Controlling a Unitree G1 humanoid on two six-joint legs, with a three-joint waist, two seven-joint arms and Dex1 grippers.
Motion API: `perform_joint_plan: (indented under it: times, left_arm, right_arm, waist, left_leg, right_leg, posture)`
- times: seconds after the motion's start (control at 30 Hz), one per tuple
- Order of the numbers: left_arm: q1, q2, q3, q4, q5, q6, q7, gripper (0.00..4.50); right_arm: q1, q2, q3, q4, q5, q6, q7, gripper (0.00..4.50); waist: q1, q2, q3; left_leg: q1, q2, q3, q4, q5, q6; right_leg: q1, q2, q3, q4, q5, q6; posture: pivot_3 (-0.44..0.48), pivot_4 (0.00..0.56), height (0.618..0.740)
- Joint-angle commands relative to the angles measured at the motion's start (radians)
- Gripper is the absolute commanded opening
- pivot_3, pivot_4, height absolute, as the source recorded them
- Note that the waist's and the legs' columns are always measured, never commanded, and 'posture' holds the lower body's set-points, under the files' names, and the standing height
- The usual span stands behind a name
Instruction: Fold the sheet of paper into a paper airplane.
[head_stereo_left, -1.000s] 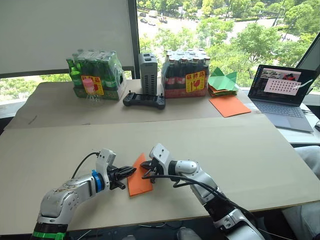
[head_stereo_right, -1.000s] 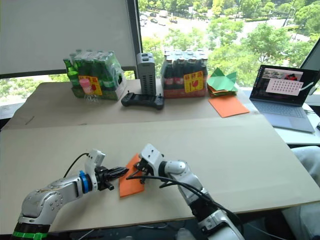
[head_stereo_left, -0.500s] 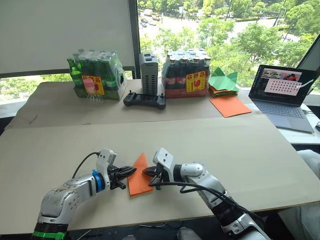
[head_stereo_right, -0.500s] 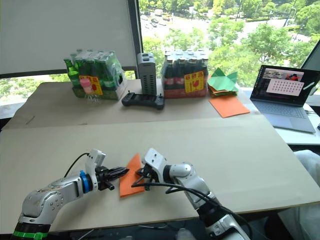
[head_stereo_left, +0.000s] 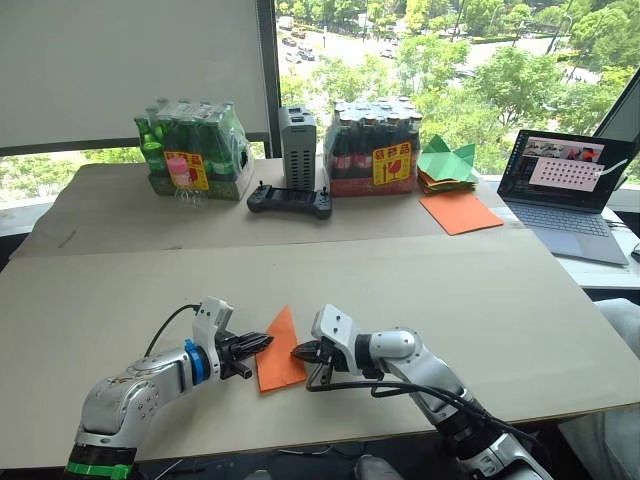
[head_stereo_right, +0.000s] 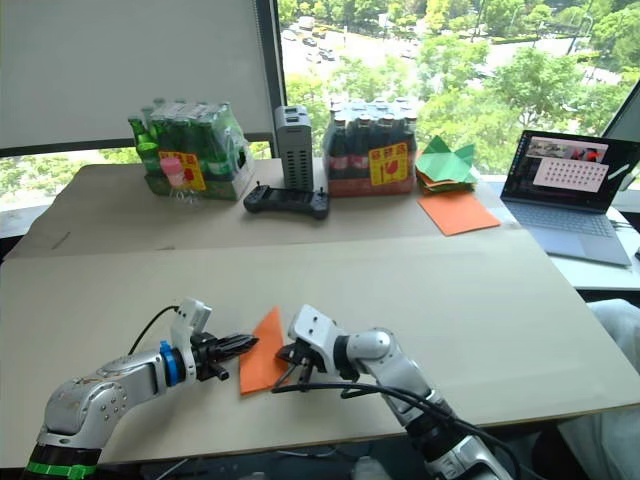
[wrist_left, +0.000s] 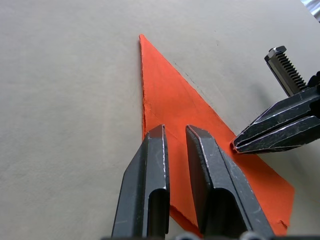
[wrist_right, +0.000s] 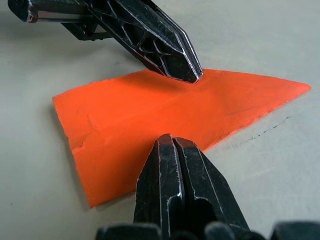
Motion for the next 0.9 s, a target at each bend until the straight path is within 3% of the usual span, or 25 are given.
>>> perform_joint_plan:
  times: [0.03,0.43,0.9]
  left_arm:
    - [0.027,0.018,-0.020,0.065,0.046,0.044,0.024,0.70]
    - [0.022,0.024,-0.023,0.068,0.045,0.044,0.018,0.70]
    - [0.024,0.019,-0.018,0.066,0.041,0.051,0.024,0.70]
  right_arm:
    - [0.040,-0.041,0.035,0.003,-0.005,0.037,0.035,0.00]
    - [0.063,-0.091,0.047,-0.055,0.026,0.074,0.101,0.00]
    - [0.057,-0.068,-0.002,-0.098,0.122,0.100,0.106,0.00]
  waist:
    - [0.000,0.000,0.000]
    - [0.000,0.000,0.000]
    - [0.000,0.000,0.000]
  left_leg:
    - [0.000,0.000,0.000,0.000,0.000,0.000]
    - [0.000,0.000,0.000,0.000,0.000,0.000]
    - [0.000,0.000,0.000,0.000,0.000,0.000]
  right_leg:
    - [0.000,0.000,0.000,0.000,0.000,0.000]
    - [0.000,0.000,0.000,0.000,0.000,0.000]
    - [0.000,0.000,0.000,-0.001,0.000,0.000]
  posture:
    - [0.000,0.150,0.740]
    - [0.000,0.150,0.740]
    - [0.000,0.150,0.740]
